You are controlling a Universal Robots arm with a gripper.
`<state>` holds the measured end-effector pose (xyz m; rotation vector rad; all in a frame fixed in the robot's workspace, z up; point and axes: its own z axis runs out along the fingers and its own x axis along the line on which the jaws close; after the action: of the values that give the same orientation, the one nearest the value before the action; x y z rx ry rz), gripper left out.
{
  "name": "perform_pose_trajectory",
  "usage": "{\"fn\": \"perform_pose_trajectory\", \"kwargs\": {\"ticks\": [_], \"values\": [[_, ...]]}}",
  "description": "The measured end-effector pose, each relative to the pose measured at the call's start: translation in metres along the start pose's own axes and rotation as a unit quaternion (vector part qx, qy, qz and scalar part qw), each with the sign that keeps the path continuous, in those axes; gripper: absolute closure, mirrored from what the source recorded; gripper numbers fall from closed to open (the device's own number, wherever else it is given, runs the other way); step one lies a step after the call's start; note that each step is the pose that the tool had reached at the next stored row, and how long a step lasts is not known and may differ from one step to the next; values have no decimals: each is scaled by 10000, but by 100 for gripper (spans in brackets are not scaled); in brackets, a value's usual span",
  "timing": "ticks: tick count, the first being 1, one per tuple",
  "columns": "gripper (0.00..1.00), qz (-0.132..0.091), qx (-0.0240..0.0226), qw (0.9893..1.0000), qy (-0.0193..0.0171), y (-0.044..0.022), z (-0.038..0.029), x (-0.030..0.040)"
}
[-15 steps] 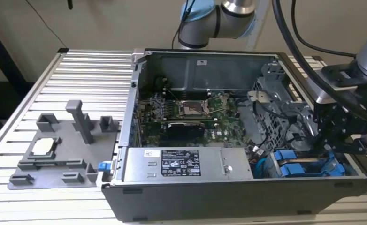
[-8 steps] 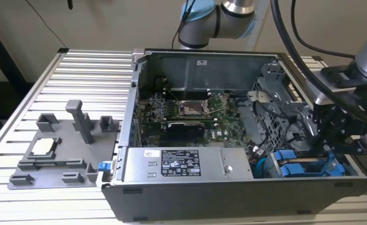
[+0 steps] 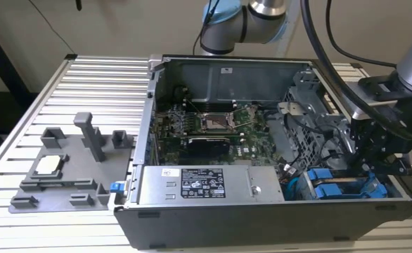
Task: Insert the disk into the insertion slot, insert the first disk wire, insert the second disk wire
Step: 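Insert the first disk wire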
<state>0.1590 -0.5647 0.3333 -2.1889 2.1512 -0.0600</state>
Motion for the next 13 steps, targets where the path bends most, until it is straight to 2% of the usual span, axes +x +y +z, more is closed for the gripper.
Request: {"fn": "perform_pose_trajectory", "kwargs": {"ticks": [3,4,6,10,13], "values": [[80,1,-1,10000,-6,1,6,0],[74,1,0,10000,-5,1,1,0],[74,1,0,10000,-4,-1,-18,-1],[74,0,0,10000,-3,-8,-105,-3],[74,0,0,10000,1,-16,-198,-7]]}}
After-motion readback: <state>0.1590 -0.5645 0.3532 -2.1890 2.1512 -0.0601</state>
